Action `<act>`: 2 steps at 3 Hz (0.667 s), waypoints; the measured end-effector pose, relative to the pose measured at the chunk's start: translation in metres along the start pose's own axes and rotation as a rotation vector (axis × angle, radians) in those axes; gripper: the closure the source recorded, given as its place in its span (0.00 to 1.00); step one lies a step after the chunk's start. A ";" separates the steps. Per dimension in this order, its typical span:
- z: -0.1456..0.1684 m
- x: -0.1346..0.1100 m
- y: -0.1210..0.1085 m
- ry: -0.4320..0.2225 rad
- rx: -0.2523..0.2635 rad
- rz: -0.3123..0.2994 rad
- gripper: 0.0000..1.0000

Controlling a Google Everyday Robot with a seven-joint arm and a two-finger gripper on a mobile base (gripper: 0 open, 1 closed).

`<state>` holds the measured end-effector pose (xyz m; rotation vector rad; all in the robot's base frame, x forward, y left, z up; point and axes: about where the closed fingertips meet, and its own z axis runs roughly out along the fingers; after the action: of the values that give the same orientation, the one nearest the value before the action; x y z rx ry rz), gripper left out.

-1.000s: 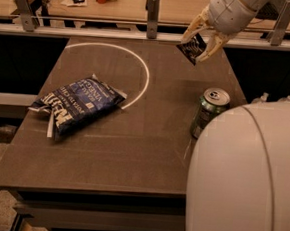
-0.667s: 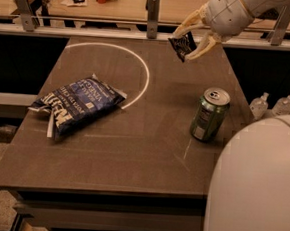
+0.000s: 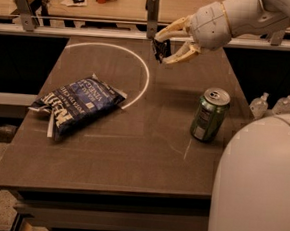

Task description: Move rxbar chocolate near blue chip bag

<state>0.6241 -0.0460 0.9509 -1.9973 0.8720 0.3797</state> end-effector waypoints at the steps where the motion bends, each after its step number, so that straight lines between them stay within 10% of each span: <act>1: 0.000 0.000 0.000 0.000 0.000 0.000 1.00; 2: 0.012 -0.013 -0.001 -0.010 -0.038 -0.001 1.00</act>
Offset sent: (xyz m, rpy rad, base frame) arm -0.0197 0.0323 0.0058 -0.0499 0.0449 0.0628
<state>0.6169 -0.0303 0.9524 -2.0288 0.8631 0.4082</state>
